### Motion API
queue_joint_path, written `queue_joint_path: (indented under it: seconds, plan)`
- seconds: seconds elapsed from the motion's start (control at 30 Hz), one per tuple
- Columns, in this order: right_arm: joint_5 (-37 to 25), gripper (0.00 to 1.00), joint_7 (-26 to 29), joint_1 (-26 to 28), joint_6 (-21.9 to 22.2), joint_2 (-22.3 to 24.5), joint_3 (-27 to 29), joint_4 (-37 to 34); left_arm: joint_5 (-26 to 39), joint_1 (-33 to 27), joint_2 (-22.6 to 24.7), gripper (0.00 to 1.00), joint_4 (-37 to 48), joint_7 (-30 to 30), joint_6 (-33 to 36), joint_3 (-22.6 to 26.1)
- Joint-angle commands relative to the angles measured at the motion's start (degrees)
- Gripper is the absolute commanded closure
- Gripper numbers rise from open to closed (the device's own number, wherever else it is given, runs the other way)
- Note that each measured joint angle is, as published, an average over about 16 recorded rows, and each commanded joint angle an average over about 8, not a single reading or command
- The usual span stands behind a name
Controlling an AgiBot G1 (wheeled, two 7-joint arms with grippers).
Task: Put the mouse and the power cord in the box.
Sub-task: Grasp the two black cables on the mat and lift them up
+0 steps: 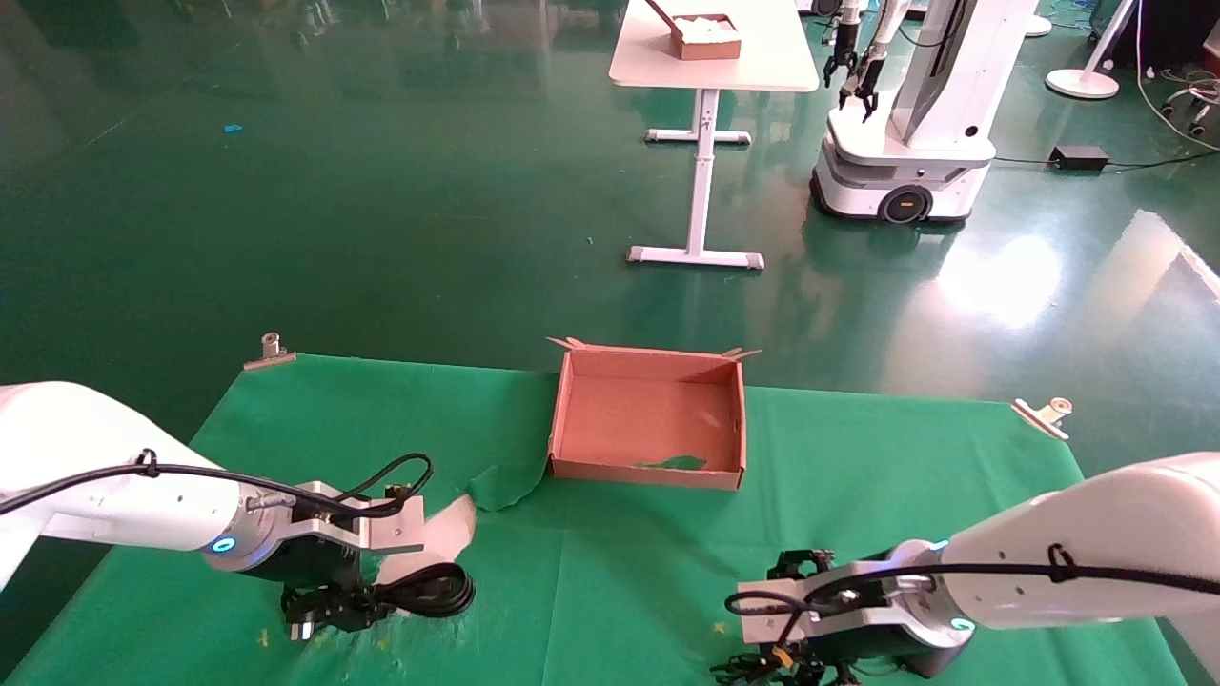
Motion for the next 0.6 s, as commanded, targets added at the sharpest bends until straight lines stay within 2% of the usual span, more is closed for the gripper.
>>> queue_joint_path:
  seconds: [0.03, 0.6]
  plan:
    - [0.11, 1.0, 0.01, -0.03, -0.03, 0.09, 0.04, 0.1, -0.01, 0.01, -0.01, 1.0, -0.03, 0.0, 0.0, 0.0]
    - [0.43, 1.0, 0.07, -0.12, -0.13, 0.34, 0.15, 0.38, -0.18, 0.04, -0.06, 1.0, -0.13, -0.05, 0.06, -0.01]
